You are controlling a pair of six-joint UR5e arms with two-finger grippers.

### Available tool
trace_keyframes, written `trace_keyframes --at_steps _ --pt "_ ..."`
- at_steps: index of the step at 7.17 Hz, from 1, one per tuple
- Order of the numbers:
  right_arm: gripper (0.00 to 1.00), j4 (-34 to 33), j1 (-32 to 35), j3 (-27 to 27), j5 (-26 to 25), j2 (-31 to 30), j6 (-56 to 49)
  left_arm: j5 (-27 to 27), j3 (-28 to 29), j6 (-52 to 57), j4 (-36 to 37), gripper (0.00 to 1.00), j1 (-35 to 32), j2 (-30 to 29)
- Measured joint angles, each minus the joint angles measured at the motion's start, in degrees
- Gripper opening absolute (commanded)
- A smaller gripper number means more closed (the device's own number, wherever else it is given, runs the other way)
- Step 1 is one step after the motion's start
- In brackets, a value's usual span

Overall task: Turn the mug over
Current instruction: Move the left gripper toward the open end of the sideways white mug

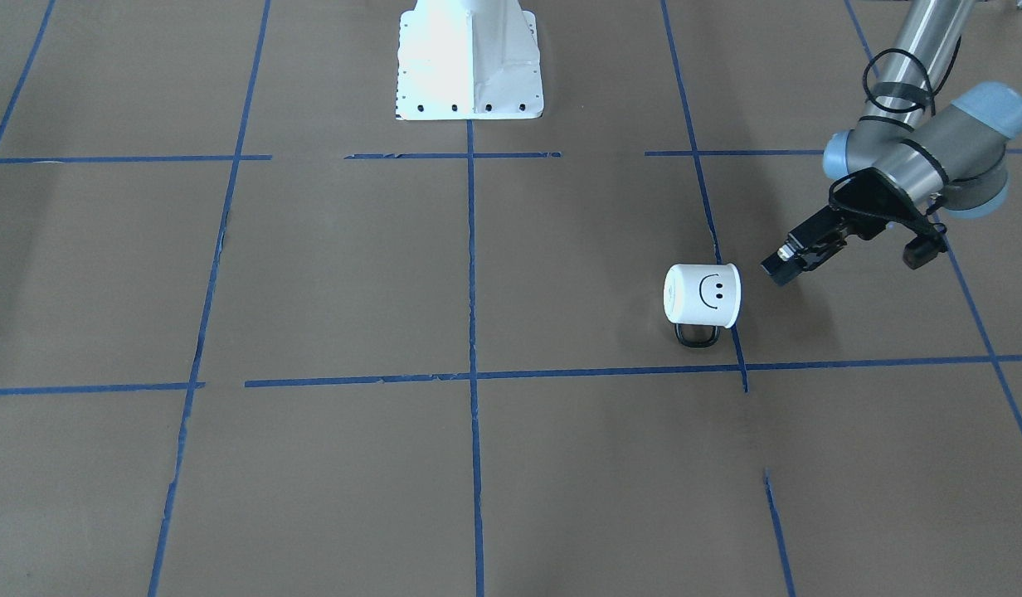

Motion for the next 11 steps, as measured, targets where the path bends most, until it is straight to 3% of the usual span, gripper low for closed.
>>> trace_keyframes --at_steps 1,5,8,11 --pt "1.0 0.0 0.0 0.01 0.0 0.0 0.0 3.43 1.11 -1.84 -3.37 1.0 1.84 -0.25" --pt "1.0 0.0 0.0 0.02 0.0 0.0 0.0 7.93 5.25 -2.69 -7.53 1.0 2.89 -0.96" --pt "1.0 0.0 0.0 0.02 0.0 0.0 0.0 8.65 8.68 -2.65 -9.58 0.99 3.3 -3.41" --pt "1.0 0.0 0.0 0.0 0.0 -0.03 0.0 8.78 14.13 -2.79 -17.37 0.94 5.32 -5.4"
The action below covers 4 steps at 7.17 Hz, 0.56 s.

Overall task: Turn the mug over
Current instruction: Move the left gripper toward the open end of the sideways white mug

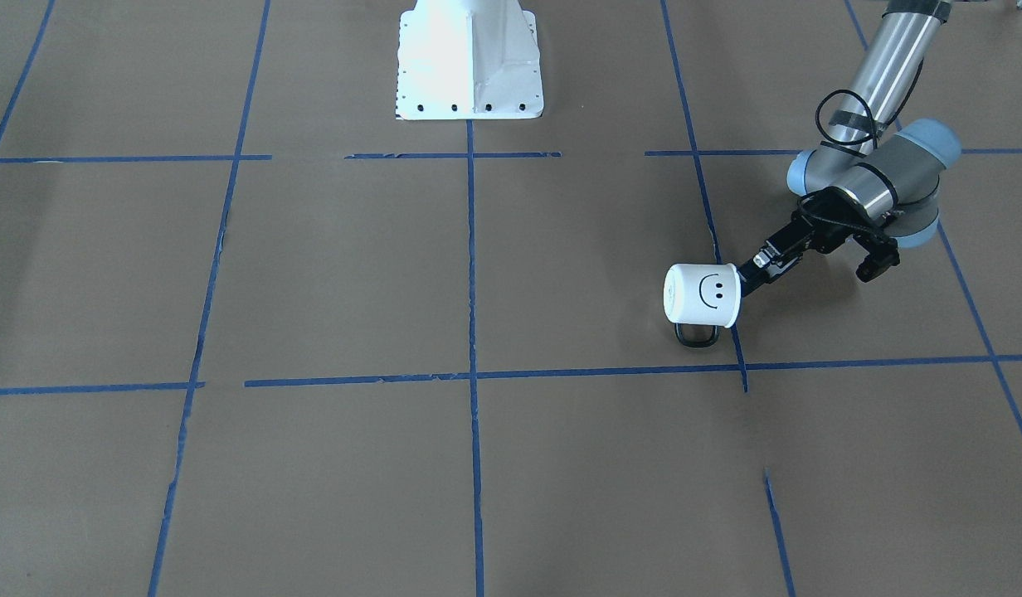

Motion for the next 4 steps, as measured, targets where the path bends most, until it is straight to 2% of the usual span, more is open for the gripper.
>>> trace_keyframes --at_steps 1,2,4 --pt "1.0 0.0 0.0 0.01 0.0 0.01 0.0 -0.01 0.75 -0.09 -0.59 0.92 0.32 -1.01" --pt "1.0 0.0 0.0 0.02 0.0 0.02 0.0 -0.03 1.12 -0.19 -0.79 0.84 0.53 -1.89" --pt "1.0 0.0 0.0 -0.02 0.0 0.02 0.0 -0.03 1.32 -0.25 -0.91 0.47 0.67 -2.67"
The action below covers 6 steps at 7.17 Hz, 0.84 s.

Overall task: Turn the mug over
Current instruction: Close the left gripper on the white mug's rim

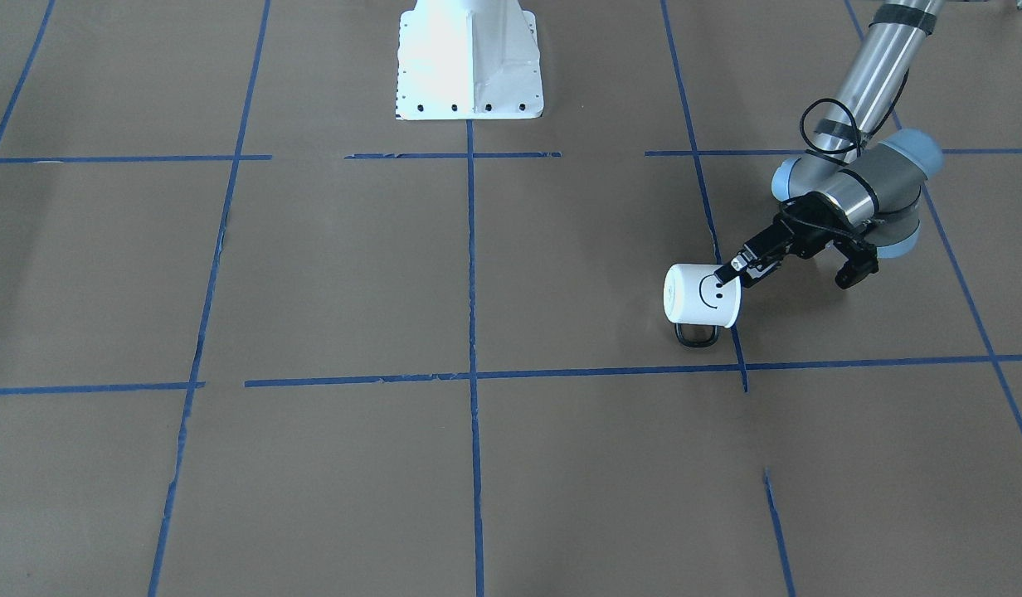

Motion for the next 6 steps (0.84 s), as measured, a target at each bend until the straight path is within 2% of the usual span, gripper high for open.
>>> trace_keyframes --at_steps 1,2,6 --pt "1.0 0.0 0.0 -0.01 0.0 0.0 0.0 0.0 0.1 -0.01 -0.01 0.07 0.12 -0.12" --pt "1.0 0.0 0.0 0.01 0.0 0.0 0.0 0.0 0.16 -0.01 -0.04 0.0 0.25 -0.16" --pt "1.0 0.0 0.0 0.05 0.0 0.0 0.0 0.04 -0.87 -1.65 -1.02 0.0 0.33 -0.04"
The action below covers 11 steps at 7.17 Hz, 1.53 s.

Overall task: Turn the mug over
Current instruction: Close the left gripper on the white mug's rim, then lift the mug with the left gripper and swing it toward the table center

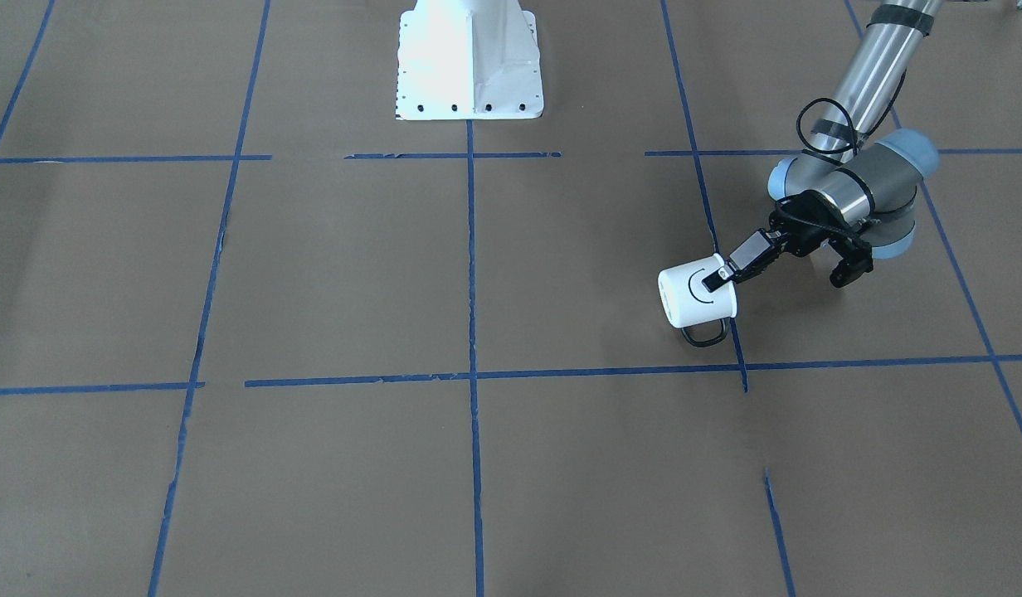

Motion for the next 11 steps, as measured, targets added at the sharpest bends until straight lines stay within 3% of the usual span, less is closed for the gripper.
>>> trace_keyframes --at_steps 2,4,6,8,11 --pt "1.0 0.0 0.0 0.0 0.0 0.0 0.0 0.44 -2.56 -3.34 -0.84 0.0 -0.06 0.13" --pt "1.0 0.0 0.0 0.0 0.0 0.0 0.0 0.88 -7.16 -3.69 5.18 0.0 0.03 -0.04" --pt "1.0 0.0 0.0 0.0 0.0 0.0 0.0 0.81 -14.19 -3.0 22.3 0.0 0.31 -2.6" --pt "1.0 0.0 0.0 0.0 0.0 0.0 0.0 0.82 -18.56 3.51 43.53 0.0 1.18 -8.88" --pt "1.0 0.0 0.0 0.0 0.0 -0.03 0.0 0.83 -23.96 21.07 83.22 0.0 5.65 -20.78"
